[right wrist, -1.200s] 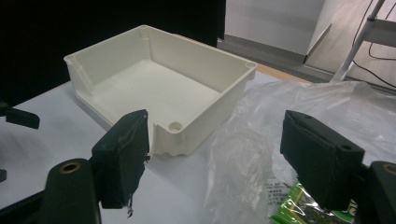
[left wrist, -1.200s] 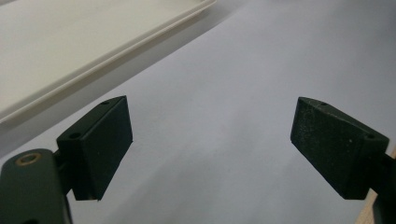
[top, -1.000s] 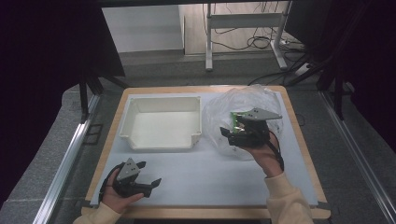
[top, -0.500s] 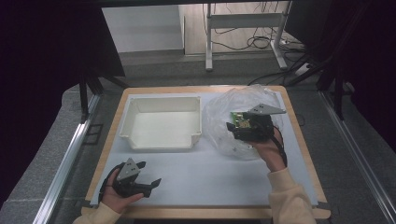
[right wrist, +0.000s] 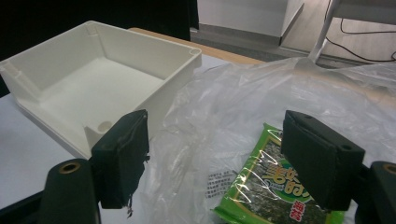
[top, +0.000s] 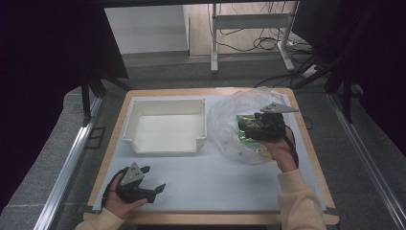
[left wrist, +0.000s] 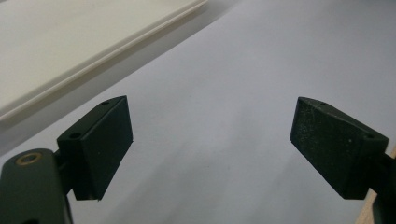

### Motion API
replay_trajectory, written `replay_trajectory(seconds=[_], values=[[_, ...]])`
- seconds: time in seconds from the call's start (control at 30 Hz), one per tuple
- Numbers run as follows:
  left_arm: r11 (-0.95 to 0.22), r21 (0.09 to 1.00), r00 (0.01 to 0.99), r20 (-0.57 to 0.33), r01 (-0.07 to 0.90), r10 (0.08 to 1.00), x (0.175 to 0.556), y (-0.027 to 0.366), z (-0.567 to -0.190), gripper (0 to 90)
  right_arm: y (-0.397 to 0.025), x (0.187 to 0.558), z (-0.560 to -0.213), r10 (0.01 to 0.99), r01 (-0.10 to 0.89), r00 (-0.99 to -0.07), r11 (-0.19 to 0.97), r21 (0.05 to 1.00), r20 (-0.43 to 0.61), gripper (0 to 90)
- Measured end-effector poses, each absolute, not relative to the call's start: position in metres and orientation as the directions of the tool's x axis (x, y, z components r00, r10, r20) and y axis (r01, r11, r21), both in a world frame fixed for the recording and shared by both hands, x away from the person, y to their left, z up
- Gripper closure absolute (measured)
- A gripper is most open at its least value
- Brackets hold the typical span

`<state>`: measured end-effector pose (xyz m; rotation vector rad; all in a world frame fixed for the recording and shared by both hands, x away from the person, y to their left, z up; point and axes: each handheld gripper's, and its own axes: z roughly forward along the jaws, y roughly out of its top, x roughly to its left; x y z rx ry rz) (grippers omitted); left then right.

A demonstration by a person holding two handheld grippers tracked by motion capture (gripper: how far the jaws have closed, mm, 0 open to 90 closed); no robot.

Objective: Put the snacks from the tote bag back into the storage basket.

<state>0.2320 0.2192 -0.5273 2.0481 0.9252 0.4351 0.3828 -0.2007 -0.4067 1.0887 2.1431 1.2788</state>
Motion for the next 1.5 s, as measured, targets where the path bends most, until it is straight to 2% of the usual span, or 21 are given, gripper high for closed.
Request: replay_trajectory(seconds=[0.47, 0.6, 0.77, 0.93, 1.17, 1.5], values=[[-0.396, 0.797, 0.668, -0.013, 0.456, 0.744, 0.232, 0.218, -0.528, 13.0, -0.218, 0.399, -0.417, 0.834, 0.460, -0.550, 0.252, 0.852, 0.050, 23.4], [-0.389, 0.803, 0.661, -0.010, 0.453, 0.750, 0.231, 0.219, -0.526, 13.0, -0.223, 0.401, -0.419, 0.858, 0.490, -0.509, 0.227, 0.842, 0.064, 18.2], [-0.391, 0.803, 0.668, -0.011, 0.449, 0.744, 0.231, 0.219, -0.527, 13.0, -0.226, 0.405, -0.420, 0.866, 0.503, -0.493, 0.201, 0.841, 0.087, 17.9], [-0.396, 0.805, 0.682, -0.015, 0.443, 0.731, 0.230, 0.220, -0.527, 13.0, -0.223, 0.416, -0.423, 0.874, 0.530, -0.481, 0.230, 0.816, 0.067, 18.8], [-0.390, 0.811, 0.683, -0.017, 0.437, 0.730, 0.230, 0.222, -0.526, 13.1, -0.224, 0.435, -0.427, 0.882, 0.565, -0.469, 0.266, 0.781, 0.040, 24.5], [-0.392, 0.807, 0.679, -0.014, 0.441, 0.734, 0.230, 0.222, -0.526, 13.1, -0.232, 0.451, -0.434, 0.890, 0.607, -0.452, 0.264, 0.750, 0.053, 28.3]])
